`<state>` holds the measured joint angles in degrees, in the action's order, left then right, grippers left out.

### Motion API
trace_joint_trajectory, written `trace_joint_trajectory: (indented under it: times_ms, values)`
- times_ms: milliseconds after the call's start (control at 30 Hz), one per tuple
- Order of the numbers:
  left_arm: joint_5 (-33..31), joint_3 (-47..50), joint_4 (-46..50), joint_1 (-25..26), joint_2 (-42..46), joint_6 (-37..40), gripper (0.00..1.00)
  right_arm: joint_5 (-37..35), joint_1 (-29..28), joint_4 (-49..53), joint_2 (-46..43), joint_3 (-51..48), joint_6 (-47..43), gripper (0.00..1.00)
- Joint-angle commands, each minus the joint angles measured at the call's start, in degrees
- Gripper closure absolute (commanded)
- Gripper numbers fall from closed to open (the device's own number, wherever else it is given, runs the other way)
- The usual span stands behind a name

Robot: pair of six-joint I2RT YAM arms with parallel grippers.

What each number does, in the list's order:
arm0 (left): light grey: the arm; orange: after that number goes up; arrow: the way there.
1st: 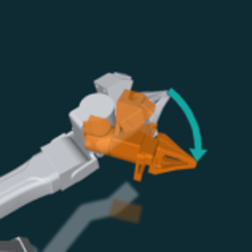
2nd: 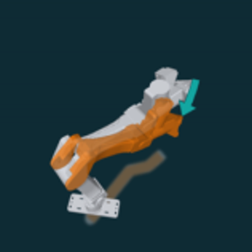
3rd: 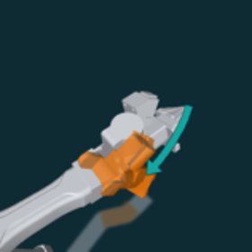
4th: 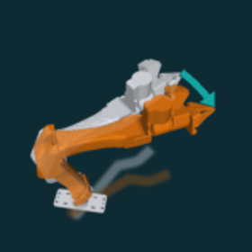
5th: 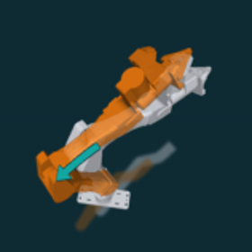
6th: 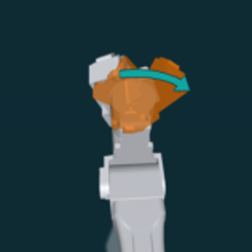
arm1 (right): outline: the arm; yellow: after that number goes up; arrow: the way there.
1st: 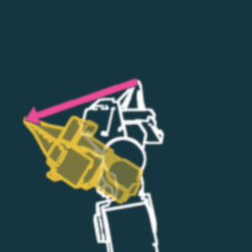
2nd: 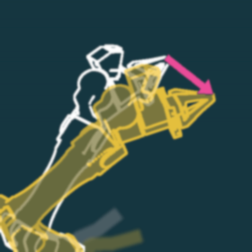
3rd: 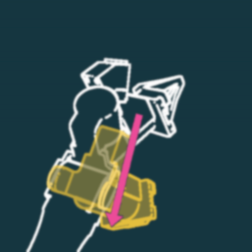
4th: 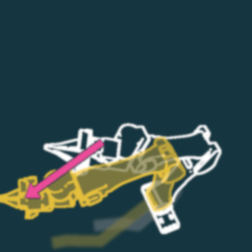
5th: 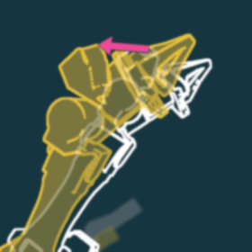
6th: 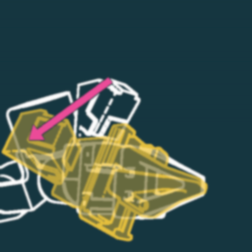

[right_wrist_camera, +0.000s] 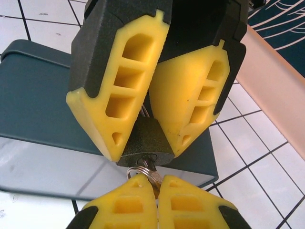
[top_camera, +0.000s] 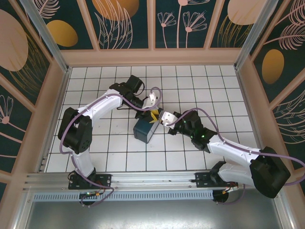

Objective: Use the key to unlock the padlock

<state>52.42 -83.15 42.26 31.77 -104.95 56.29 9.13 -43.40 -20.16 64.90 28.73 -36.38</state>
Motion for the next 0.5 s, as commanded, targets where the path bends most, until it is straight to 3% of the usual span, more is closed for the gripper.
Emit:
trace_joint_trajectory:
  times_ms: [0, 267, 433, 467]
  values:
    - [4.45, -0.53, -3.18, 0.61, 2.23, -0.12, 0.73, 4.42, -0.86, 1.04, -0.32, 3.05, 2.83, 1.00]
    - [3.26, 1.77, -7.87, 0.60, 3.97, -3.10, 0.70, 12.81, 0.57, 6.30, -0.35, 3.64, 10.51, 1.00]
    - [1.96, 4.89, -12.98, 0.55, 5.98, -5.96, 0.35, 12.09, 0.93, 5.98, 1.00, 3.17, 13.32, 0.97]
    - [1.28, 5.55, -14.10, 0.57, 6.40, -6.83, 0.02, 11.65, 0.95, 6.36, 1.27, 3.09, 13.30, 0.89]
